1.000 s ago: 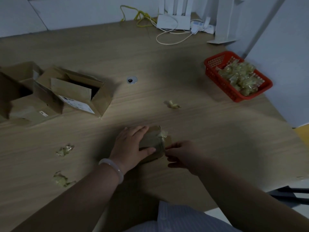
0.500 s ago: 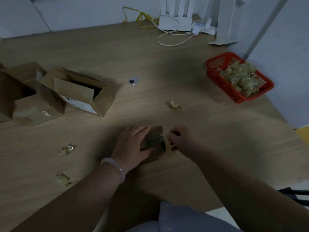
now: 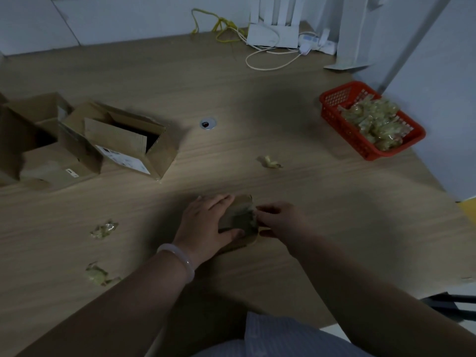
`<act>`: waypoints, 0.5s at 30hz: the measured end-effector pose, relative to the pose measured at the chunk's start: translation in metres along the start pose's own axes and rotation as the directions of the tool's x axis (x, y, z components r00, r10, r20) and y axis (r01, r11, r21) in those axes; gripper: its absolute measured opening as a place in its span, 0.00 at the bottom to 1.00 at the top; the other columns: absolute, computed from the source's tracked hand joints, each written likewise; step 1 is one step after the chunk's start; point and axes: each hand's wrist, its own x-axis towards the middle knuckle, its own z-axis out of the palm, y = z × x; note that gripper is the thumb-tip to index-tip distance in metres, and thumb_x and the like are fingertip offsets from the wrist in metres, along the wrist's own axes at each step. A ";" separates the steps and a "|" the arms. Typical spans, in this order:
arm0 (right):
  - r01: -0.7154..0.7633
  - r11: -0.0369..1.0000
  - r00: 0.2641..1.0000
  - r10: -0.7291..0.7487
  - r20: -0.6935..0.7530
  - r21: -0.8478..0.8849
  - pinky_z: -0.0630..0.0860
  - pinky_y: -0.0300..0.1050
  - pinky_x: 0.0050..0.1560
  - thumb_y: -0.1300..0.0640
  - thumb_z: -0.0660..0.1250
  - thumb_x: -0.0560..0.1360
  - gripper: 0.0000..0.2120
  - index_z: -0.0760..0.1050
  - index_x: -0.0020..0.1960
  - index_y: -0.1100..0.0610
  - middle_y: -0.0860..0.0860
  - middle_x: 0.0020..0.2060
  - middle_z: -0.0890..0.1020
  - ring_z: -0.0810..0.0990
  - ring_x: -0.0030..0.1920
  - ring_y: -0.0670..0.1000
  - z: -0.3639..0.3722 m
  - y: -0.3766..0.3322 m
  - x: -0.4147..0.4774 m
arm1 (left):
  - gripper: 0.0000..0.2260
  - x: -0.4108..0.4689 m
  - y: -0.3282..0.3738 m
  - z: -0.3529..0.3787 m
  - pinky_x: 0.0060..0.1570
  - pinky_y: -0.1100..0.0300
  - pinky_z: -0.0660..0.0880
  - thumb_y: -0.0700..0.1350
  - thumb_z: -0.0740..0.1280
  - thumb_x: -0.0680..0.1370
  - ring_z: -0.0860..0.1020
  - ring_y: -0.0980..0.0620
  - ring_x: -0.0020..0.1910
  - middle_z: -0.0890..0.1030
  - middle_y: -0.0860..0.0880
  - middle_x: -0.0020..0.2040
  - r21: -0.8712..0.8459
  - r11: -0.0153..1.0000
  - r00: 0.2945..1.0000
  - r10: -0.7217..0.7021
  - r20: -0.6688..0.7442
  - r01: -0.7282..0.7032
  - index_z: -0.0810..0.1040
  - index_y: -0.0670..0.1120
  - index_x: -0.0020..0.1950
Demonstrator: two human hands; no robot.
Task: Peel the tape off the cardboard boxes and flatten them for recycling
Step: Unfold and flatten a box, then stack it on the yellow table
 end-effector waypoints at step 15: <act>0.289 0.772 0.938 -0.345 0.009 -0.566 0.68 0.39 0.37 0.52 0.69 0.75 0.07 0.75 0.39 0.49 0.46 0.34 0.77 0.76 0.37 0.47 0.008 -0.020 -0.009 | 0.36 0.002 0.000 -0.001 0.72 0.57 0.44 0.66 0.63 0.72 0.59 0.54 0.73 0.62 0.54 0.75 0.013 1.000 1.000 -0.011 0.024 0.011 0.57 0.54 0.77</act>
